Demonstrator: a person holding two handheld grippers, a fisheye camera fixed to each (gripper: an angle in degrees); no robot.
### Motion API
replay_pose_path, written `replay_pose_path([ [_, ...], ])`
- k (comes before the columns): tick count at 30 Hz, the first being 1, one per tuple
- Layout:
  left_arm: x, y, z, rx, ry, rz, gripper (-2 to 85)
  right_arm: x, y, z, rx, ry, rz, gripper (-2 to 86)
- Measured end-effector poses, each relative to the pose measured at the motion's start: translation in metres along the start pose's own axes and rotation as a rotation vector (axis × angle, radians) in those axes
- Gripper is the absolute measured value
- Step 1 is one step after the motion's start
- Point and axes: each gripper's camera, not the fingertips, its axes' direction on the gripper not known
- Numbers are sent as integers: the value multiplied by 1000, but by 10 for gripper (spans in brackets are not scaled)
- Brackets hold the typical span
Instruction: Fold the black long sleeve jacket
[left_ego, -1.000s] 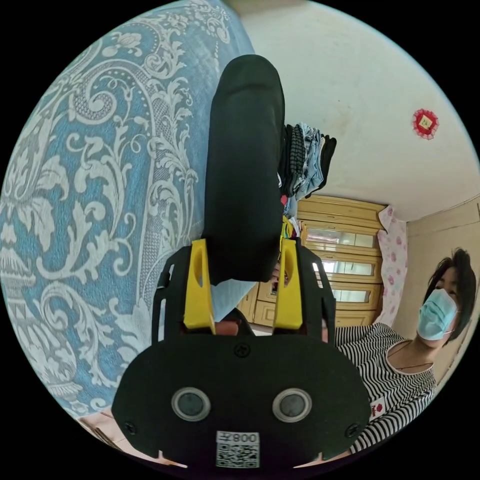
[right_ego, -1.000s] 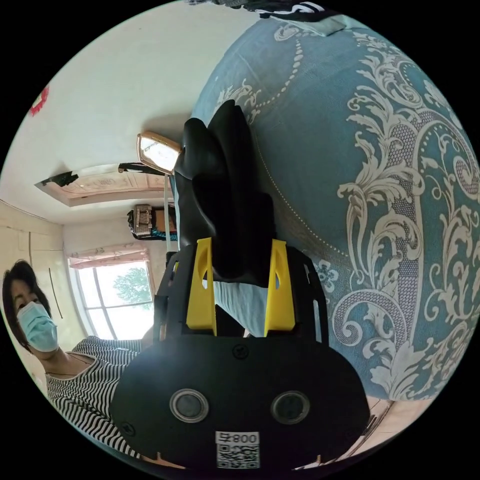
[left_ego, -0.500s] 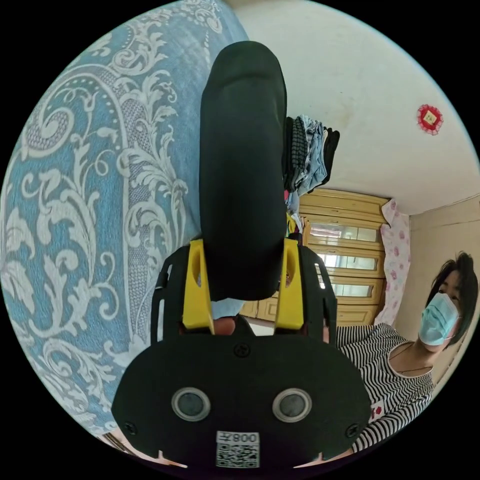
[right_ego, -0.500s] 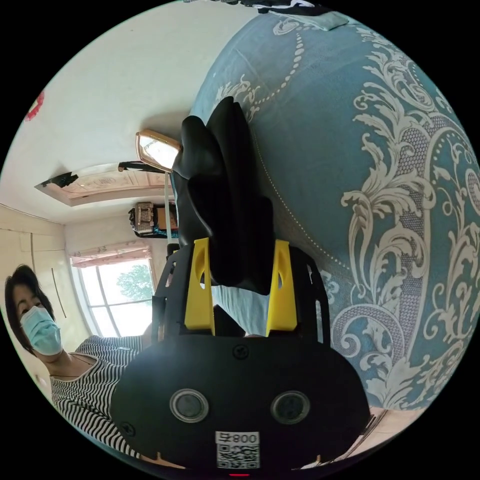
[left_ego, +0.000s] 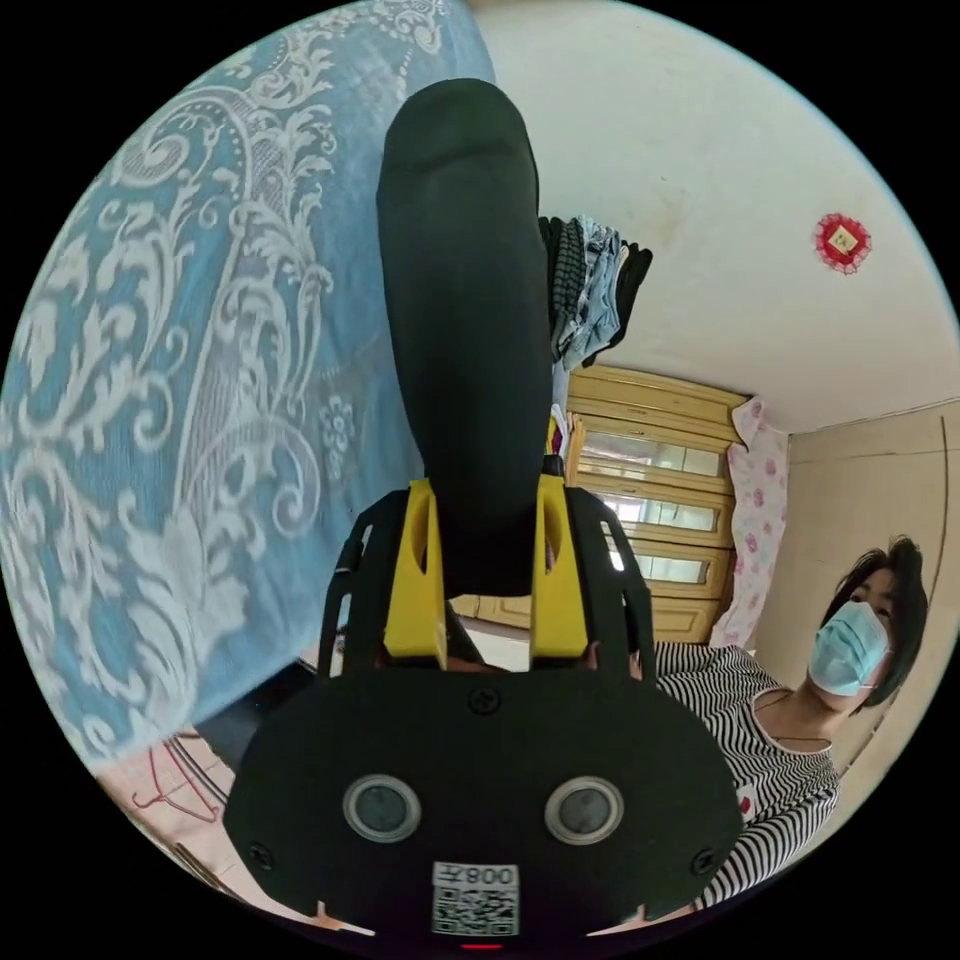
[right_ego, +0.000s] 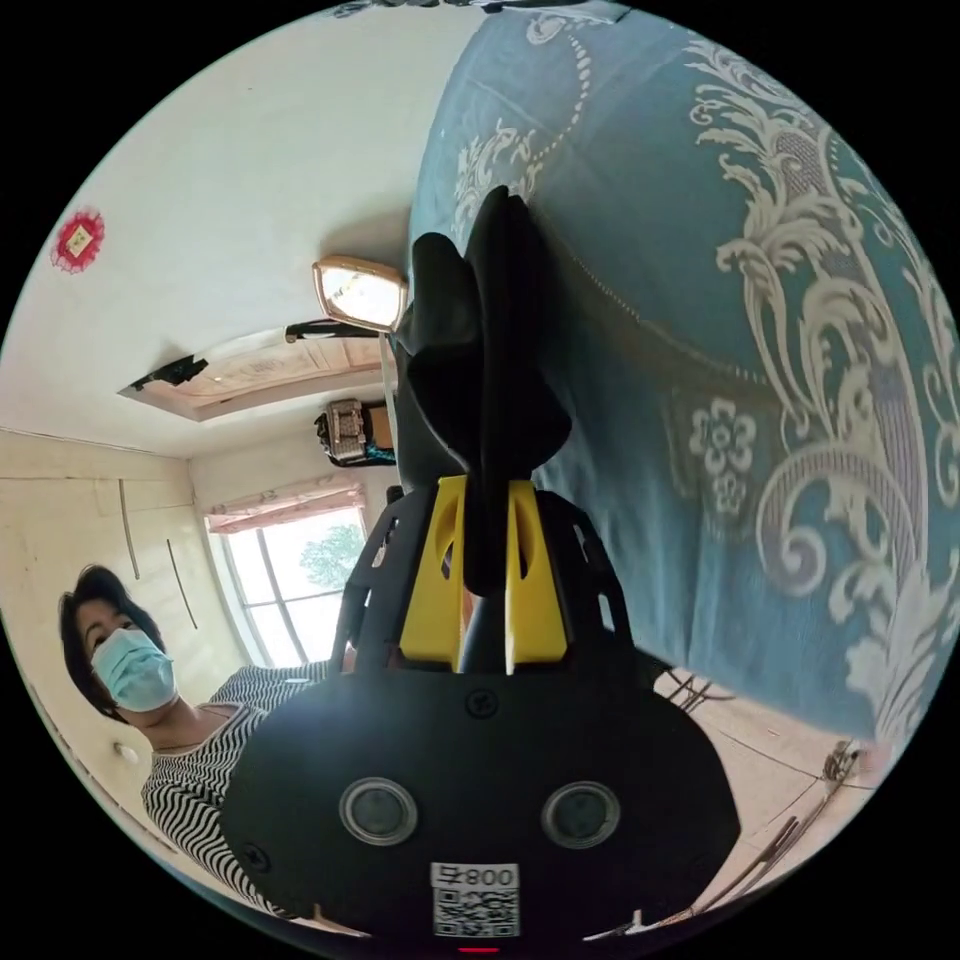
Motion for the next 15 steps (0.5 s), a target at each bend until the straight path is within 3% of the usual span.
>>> replay_pose_path([
  [7, 17, 86, 23, -39, 62, -85, 140, 63, 108, 22, -32, 19, 30, 69],
  [15, 52, 121, 54, -58, 64, -79, 142, 162, 171, 38, 4, -30, 56, 69],
])
